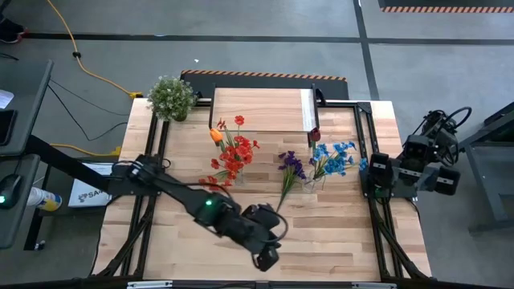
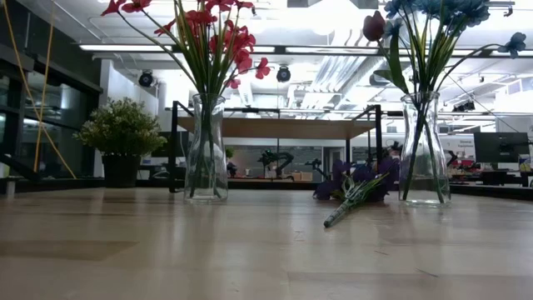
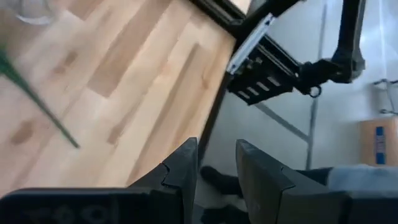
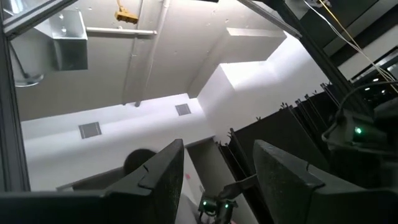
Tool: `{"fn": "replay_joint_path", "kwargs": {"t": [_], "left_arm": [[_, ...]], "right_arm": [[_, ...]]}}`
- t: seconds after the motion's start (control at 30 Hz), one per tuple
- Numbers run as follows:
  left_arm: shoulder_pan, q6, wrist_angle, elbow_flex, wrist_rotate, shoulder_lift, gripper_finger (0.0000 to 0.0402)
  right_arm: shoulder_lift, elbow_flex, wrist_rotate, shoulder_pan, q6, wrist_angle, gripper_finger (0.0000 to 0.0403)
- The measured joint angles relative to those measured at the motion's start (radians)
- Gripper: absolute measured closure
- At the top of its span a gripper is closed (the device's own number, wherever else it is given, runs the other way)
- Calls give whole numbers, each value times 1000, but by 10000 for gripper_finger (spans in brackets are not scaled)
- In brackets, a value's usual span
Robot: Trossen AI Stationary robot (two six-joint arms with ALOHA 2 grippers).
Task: Pick and place flowers into a vace then onto a shelf
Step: Put the violet flowers into the right transparent vase
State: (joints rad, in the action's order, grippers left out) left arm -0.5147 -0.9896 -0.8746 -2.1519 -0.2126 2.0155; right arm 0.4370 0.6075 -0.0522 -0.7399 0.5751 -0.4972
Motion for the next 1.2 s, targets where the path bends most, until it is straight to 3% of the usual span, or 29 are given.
{"fn": "replay_joint_path", "kwargs": {"t": [0.17,0.37,0.7,1.0,1.2], "left_arm": [[32,-65,-30,-3,21,37,257],[50,-133,-66,-2,-21,55,257],[51,-142,-61,0,-269,60,256],[50,-142,-7,-1,-323,108,256],[48,-141,18,1,-282,147,257]], "right_arm": [[0,0,12,0,0,19,219],[0,0,17,0,0,31,219],[0,0,16,0,-21,52,219],[0,0,8,0,-59,51,219],[0,0,-9,0,-53,52,219]]}}
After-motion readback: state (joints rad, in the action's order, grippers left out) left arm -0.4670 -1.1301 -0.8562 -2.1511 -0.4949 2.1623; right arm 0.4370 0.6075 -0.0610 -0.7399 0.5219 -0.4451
